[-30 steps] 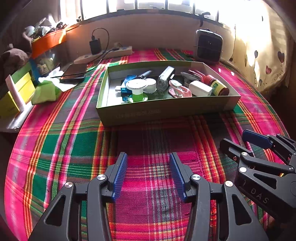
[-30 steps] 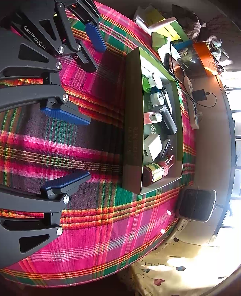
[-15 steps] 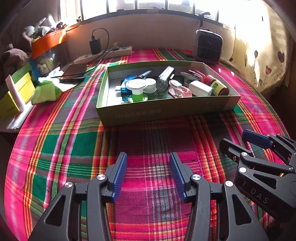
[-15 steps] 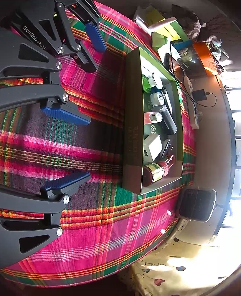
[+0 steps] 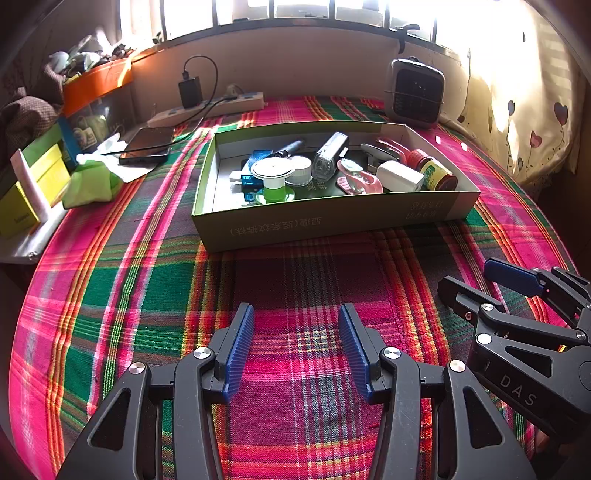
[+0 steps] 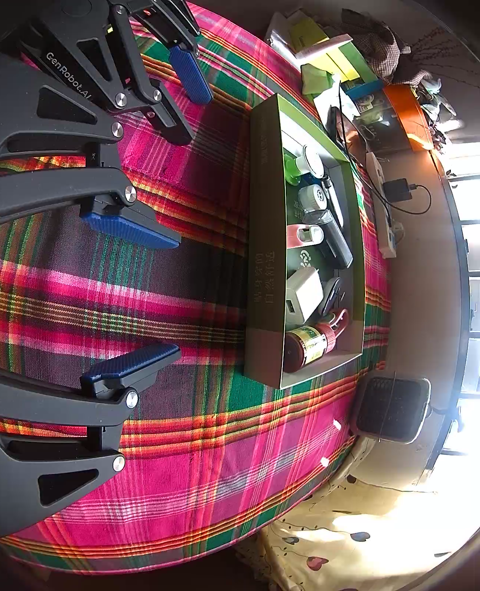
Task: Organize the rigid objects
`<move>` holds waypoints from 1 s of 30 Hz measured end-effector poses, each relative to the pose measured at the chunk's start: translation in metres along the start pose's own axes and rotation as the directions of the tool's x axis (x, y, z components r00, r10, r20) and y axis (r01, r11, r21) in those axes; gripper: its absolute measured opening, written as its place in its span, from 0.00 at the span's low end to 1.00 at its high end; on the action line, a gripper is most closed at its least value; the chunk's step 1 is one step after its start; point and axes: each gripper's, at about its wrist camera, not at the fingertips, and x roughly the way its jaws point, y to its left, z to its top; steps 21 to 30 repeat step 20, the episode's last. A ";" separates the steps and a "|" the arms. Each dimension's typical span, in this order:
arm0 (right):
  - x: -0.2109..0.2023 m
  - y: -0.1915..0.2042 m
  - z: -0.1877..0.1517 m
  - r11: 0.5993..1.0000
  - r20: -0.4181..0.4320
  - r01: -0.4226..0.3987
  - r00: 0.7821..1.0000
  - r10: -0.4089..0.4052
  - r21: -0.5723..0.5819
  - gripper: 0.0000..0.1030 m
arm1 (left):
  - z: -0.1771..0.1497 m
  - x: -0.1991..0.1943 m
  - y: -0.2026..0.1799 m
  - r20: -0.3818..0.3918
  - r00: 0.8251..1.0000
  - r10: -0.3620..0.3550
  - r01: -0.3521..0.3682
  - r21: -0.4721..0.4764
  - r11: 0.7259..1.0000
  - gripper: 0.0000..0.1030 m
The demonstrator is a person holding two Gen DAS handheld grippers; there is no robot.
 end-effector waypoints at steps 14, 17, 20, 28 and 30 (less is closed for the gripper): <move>0.000 0.000 0.000 1.000 0.000 0.000 1.000 0.000 0.000 0.54 | 0.000 0.000 0.000 0.000 1.000 0.000 0.000 0.000 1.000 0.46; 0.000 0.000 0.000 1.000 0.000 0.000 1.000 0.000 0.000 0.54 | 0.000 0.000 0.000 0.000 1.000 -0.001 0.001 0.000 1.000 0.46; 0.000 0.000 0.000 1.000 0.000 0.000 1.000 0.000 0.000 0.54 | 0.000 0.000 0.001 0.000 1.000 0.000 0.000 0.000 1.000 0.46; 0.000 0.000 0.000 1.000 0.000 0.000 1.000 0.000 0.000 0.54 | 0.000 0.000 0.001 0.000 1.000 0.000 0.000 0.000 1.000 0.46; 0.000 0.000 0.000 1.000 0.000 0.000 1.000 0.000 0.000 0.54 | 0.000 0.000 0.001 0.000 1.000 0.000 0.000 0.000 1.000 0.46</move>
